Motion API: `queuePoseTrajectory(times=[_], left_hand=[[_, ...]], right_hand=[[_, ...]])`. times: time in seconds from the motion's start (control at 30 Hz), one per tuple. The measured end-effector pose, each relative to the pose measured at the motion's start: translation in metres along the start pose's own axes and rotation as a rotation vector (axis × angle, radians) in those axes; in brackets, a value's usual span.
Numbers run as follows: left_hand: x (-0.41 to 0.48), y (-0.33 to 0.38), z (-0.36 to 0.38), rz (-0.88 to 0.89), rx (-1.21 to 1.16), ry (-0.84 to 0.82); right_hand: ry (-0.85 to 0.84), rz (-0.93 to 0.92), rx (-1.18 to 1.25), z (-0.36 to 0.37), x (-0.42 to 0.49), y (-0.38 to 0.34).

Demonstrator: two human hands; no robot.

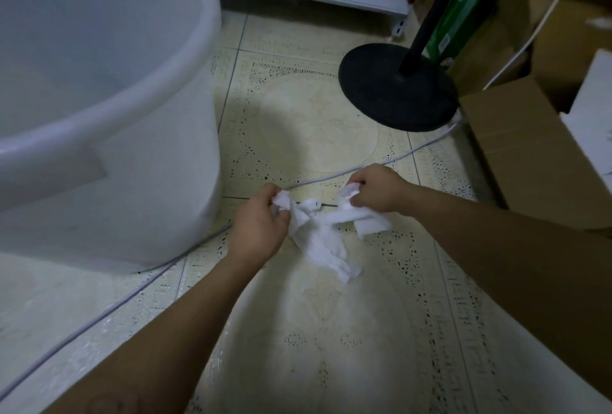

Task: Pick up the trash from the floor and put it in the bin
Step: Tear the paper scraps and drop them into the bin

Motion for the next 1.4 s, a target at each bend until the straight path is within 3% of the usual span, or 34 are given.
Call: queuePoseTrajectory(times=[0.33, 0.5, 0.73, 0.87, 1.13, 1.23, 1.4], left_hand=[[0.013, 0.099, -0.053, 0.132, -0.020, 0.048], [0.020, 0.184, -0.088, 0.333, -0.027, 0.049], [0.044, 0.270, -0.150, 0.494, 0.258, 0.055], [0.061, 0.260, -0.198, 0.485, 0.548, 0.023], [0.074, 0.151, -0.301, 0.249, 0.718, 0.045], [0.075, 0.118, -0.314, 0.211, 0.741, -0.019], [0.078, 0.082, -0.312, 0.156, 0.768, -0.186]], right_hand=[[0.346, -0.046, 0.273, -0.117, -0.047, -0.034], [0.562, -0.112, 0.392, -0.175, -0.078, -0.063], [0.695, -0.173, 0.610, -0.224, -0.096, -0.105], [0.635, -0.194, 0.756, -0.216, -0.086, -0.149], [0.348, -0.417, 0.814, -0.153, -0.064, -0.281], [0.319, -0.487, 0.566, -0.131, -0.059, -0.316], [0.129, -0.536, -0.009, -0.090, -0.060, -0.344]])
Point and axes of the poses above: each hand's wrist, its own x-axis towards the middle knuckle, its own z-axis out of the palm, y = z × x, the point moved 10 cm from there along x, towards the middle knuckle, and after that the axes turned 5 degrees about y, right-handed, at the moved point
